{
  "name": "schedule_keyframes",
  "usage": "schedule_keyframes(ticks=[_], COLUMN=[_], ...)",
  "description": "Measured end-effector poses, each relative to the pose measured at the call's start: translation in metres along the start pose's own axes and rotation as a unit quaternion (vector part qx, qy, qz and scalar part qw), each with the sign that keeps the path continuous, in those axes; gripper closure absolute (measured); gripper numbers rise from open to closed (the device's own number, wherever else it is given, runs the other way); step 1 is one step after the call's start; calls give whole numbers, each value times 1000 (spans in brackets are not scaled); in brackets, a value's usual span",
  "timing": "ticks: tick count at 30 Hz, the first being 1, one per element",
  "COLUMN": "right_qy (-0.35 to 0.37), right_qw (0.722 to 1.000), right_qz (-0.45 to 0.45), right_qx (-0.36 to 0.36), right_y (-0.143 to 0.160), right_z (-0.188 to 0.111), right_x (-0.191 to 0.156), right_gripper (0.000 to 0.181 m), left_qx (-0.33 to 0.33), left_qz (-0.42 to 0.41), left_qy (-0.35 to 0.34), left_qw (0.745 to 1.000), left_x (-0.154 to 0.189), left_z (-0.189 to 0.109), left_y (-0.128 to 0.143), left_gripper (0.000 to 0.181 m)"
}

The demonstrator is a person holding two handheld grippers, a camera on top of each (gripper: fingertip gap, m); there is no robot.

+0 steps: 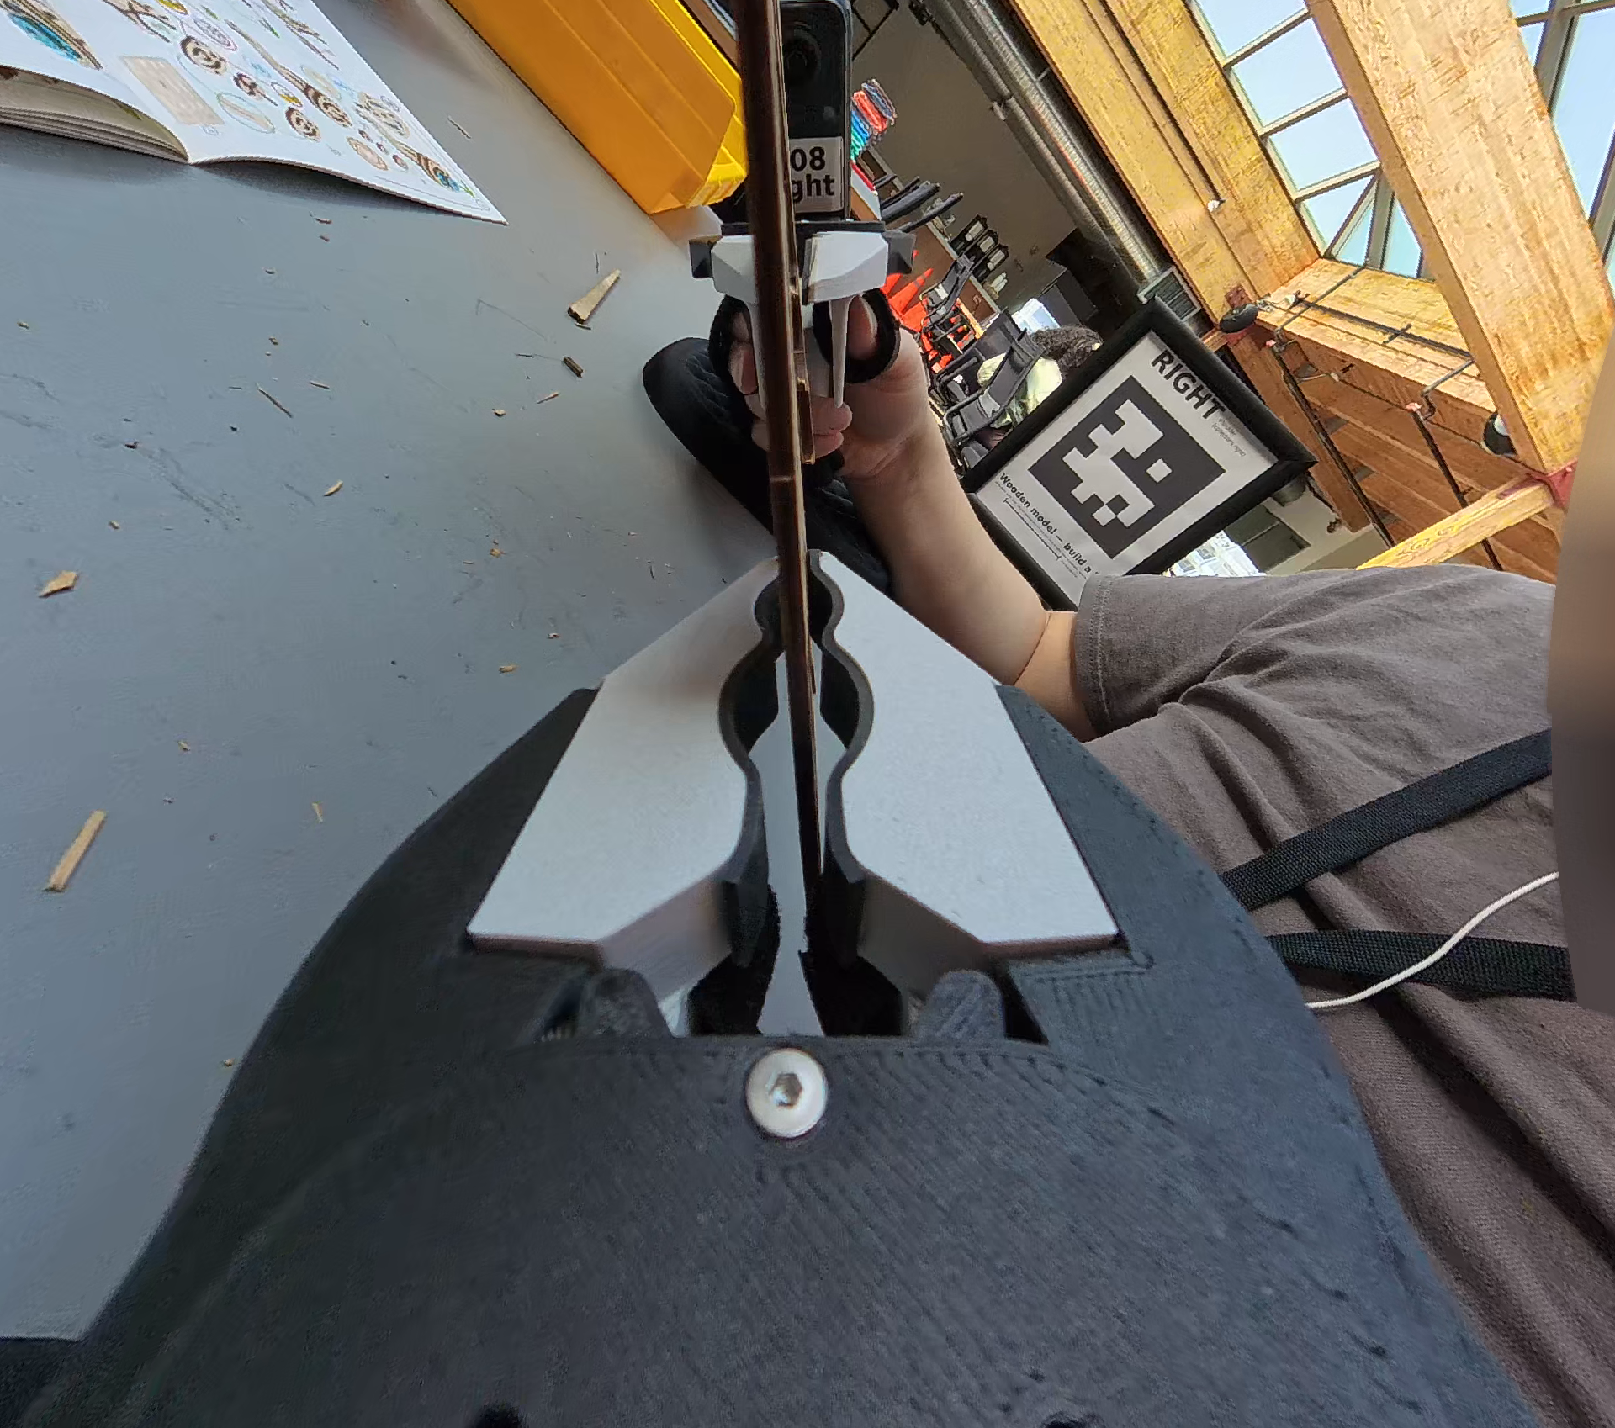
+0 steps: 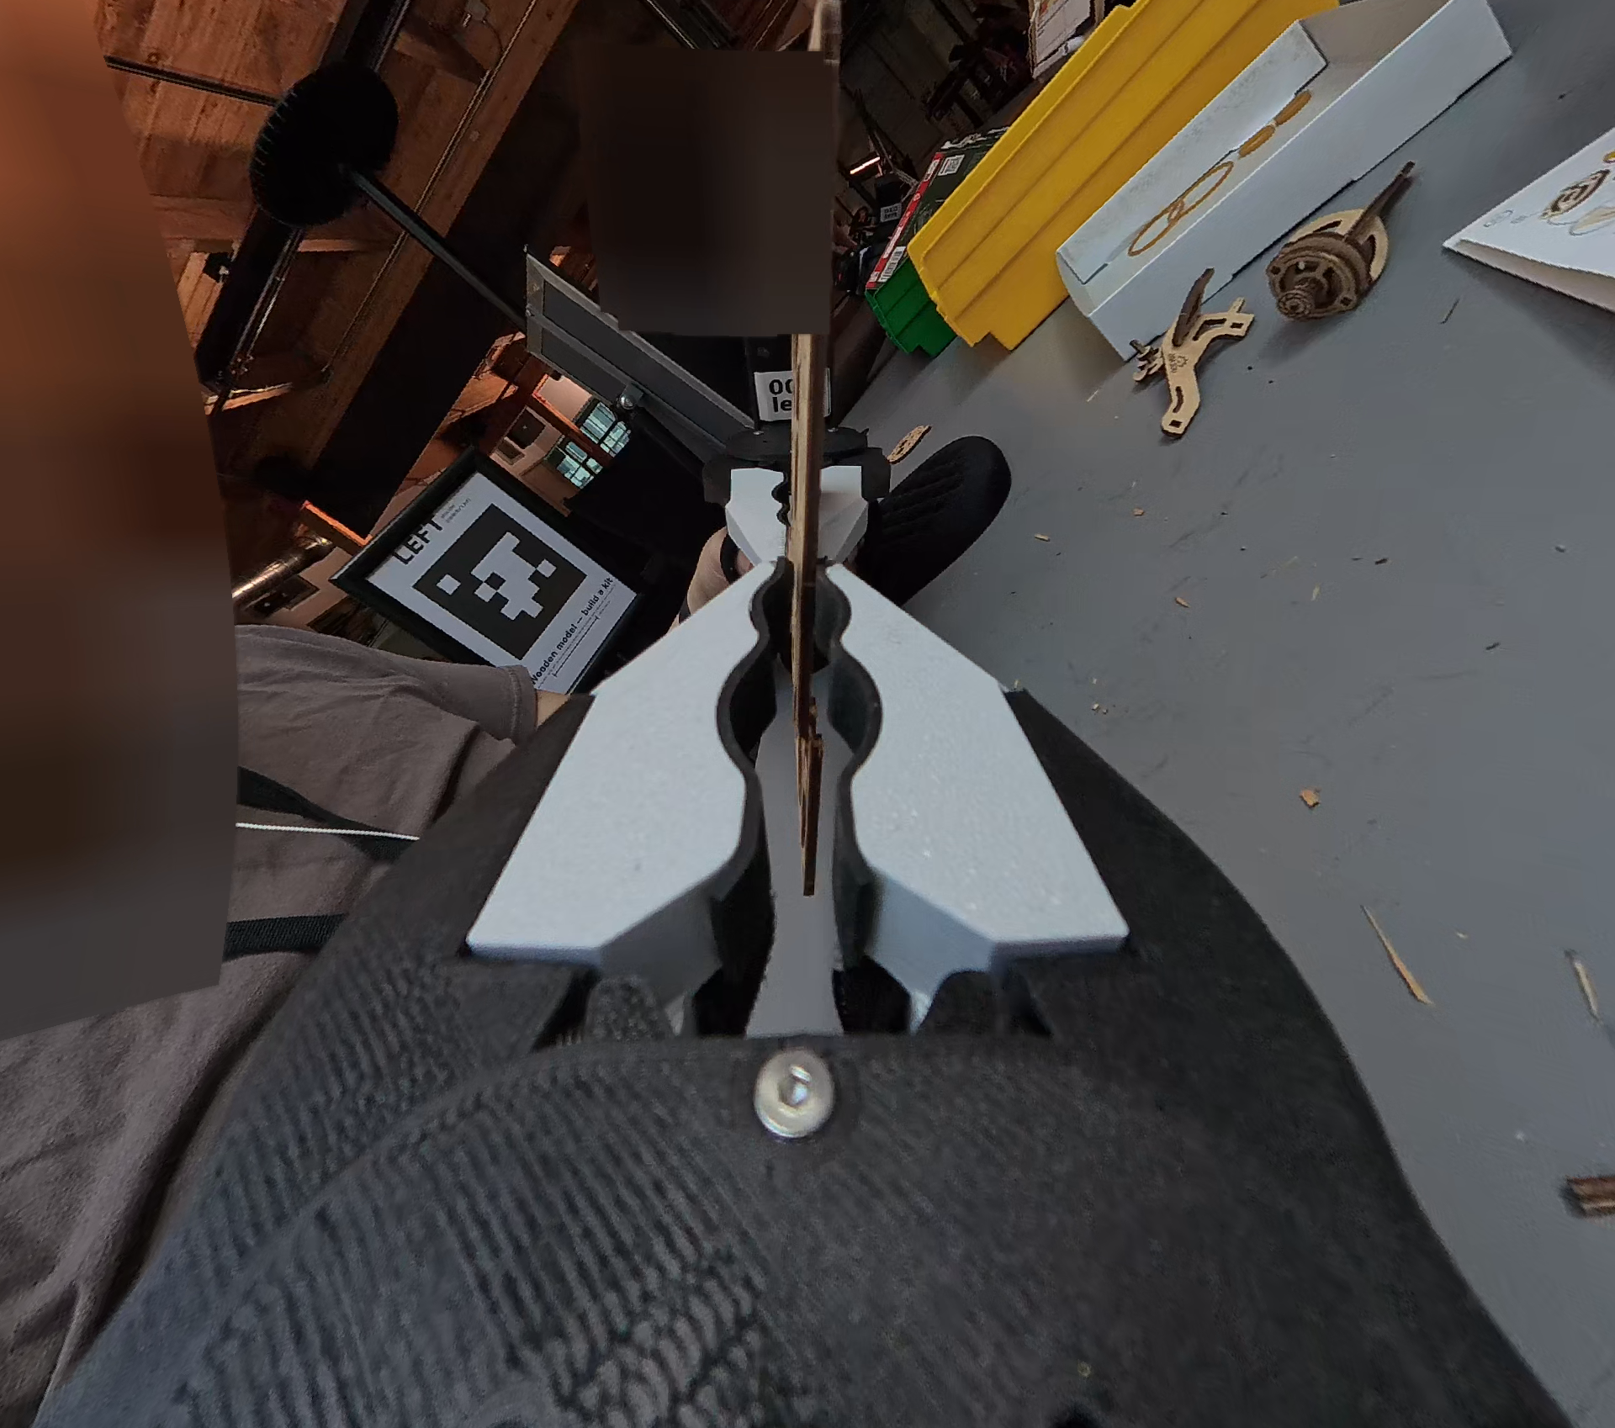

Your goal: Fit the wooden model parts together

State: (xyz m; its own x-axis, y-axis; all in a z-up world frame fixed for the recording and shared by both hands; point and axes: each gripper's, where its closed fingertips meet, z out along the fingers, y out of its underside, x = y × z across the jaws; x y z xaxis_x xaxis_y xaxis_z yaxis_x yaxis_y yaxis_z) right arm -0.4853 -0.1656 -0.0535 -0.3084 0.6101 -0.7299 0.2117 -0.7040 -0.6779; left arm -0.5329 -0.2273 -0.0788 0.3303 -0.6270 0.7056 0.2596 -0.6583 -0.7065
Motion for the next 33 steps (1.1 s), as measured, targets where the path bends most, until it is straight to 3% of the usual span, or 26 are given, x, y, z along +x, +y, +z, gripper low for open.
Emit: schedule_keyframes(ticks=[7,13,20,27,33], right_qy=[2,14,-7,-30,-45], right_qw=[1000,1000,999,999,999], right_qz=[-4,-13,-22,-9,4], right_qx=[-6,7,-32,-36,9], right_y=[3,-1,17,30,25], right_z=[1,0,16,38,45], right_x=[1,4,-6,-19,-27], right_gripper=[174,157,147,153,179], left_qx=[1,13,45,55,56], left_qz=[-2,-9,-16,-6,2], left_qy=[1,6,14,16,26], left_qw=[1000,1000,999,998,998], left_x=[1,4,8,14,22], left_z=[0,-2,-11,-16,-19], left_y=[1,-1,-10,-14,-15], left_gripper=[181,181,181,181,181])
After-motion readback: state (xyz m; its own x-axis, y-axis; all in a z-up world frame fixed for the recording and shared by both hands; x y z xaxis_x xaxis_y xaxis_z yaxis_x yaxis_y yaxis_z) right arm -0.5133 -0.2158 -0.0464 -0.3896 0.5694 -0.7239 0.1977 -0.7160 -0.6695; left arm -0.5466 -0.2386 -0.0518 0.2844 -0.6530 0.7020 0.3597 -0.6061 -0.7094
